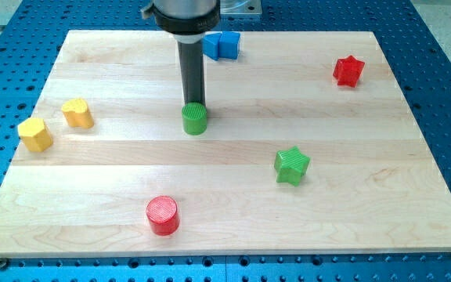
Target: Push the green blocks to the center of the board
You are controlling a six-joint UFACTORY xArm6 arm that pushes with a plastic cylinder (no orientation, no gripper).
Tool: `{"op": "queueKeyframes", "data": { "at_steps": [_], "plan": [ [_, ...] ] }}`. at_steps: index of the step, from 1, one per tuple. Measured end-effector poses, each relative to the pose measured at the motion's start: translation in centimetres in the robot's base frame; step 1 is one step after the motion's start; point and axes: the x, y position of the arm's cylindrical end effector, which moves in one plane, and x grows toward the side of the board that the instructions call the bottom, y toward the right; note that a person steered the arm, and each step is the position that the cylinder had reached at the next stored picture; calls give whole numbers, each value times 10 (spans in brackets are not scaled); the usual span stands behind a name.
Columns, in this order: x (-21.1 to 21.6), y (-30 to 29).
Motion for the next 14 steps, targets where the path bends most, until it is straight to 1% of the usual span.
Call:
{"op": "queueKeyframes", "data": {
  "at_steps": [1,2,3,4,5,6,8,9,10,11,12,13,14],
  "plan": [
    [-28,44],
    [-1,145],
    [47,222],
    [119,217],
    [123,174],
    [124,157],
    [126,147],
    [142,146],
    [161,131],
    [129,93],
    [62,62],
    [116,80],
    [94,146]
  ]
}}
